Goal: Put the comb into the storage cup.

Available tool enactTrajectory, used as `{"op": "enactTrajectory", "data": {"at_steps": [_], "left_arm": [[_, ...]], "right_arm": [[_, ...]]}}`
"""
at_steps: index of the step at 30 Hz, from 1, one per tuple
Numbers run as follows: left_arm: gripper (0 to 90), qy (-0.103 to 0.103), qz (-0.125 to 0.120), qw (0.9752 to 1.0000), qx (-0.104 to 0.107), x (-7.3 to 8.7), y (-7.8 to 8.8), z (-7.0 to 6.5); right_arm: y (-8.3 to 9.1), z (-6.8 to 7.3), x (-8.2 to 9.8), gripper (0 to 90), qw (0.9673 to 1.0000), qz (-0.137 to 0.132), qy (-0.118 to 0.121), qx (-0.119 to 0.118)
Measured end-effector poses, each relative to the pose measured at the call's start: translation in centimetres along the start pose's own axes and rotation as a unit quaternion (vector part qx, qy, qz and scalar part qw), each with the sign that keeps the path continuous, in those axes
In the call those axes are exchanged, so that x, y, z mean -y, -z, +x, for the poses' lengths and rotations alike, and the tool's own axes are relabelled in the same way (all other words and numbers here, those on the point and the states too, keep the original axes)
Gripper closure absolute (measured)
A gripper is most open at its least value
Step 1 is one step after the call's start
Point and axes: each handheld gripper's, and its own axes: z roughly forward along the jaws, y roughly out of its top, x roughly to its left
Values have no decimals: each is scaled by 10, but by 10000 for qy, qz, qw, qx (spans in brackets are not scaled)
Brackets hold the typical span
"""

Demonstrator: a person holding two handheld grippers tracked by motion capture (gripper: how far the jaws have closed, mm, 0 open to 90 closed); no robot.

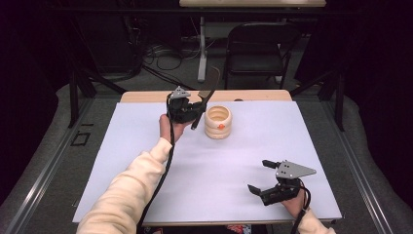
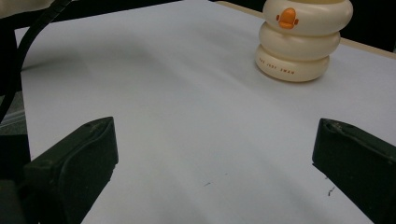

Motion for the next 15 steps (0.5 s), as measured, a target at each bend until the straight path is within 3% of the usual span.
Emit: {"op": "enactTrajectory", "data": {"at_steps": [15], "left_arm": [[728,-92,34,9999,42,-6,-8,-6]], "right_arm": [[0,0,0,0,10000,5,-4,-4]]}}
